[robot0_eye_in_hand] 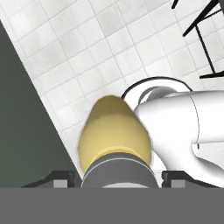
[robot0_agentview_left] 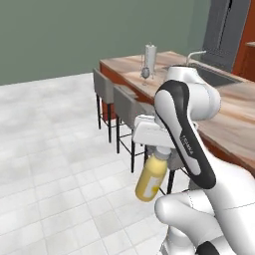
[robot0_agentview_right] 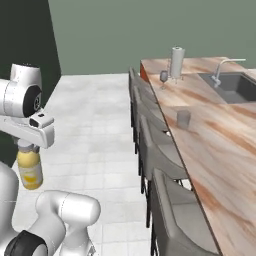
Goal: There is a wine glass and glass cup on the dining counter. Place the wine bottle next to the wine glass and the juice bottle next to the glass cup.
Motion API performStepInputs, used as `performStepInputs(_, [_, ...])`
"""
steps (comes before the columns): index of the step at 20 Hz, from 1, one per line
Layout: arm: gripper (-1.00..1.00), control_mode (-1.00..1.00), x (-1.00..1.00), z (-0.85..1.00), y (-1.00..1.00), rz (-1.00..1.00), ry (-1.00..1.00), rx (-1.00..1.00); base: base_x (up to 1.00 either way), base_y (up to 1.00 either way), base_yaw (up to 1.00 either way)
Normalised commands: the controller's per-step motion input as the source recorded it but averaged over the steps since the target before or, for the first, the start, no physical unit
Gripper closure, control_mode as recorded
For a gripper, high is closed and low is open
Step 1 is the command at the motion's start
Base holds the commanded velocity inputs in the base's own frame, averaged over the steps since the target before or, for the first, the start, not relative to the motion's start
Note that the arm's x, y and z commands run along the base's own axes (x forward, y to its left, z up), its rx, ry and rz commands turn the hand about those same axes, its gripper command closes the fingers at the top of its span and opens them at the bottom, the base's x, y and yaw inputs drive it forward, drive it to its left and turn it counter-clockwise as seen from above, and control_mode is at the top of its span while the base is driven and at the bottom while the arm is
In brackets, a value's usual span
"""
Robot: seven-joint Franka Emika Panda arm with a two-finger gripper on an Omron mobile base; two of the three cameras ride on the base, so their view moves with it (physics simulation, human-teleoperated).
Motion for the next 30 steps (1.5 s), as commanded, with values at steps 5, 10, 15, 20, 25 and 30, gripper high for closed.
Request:
performStepInputs(5, [1.0, 1.0, 0.0, 0.0, 0.0, 0.0, 0.0, 0.0, 0.69, 0.34, -0.4])
performStepInputs(10, [1.0, 1.0, 0.0, 0.0, 0.0, 0.0, 0.0, 0.0, 0.62, 0.37, -0.34])
performStepInputs(15, [1.0, 1.0, 0.0, 0.0, 0.0, 0.0, 0.0, 0.0, 0.59, 0.44, -0.3])
performStepInputs(20, [1.0, 1.0, 0.0, 0.0, 0.0, 0.0, 0.0, 0.0, 0.48, 0.4, -0.47])
performStepInputs(25, [1.0, 1.0, 0.0, 0.0, 0.0, 0.0, 0.0, 0.0, 0.22, 0.18, -0.84])
performStepInputs(30, [1.0, 1.0, 0.0, 0.0, 0.0, 0.0, 0.0, 0.0, 0.23, 0.19, -0.83])
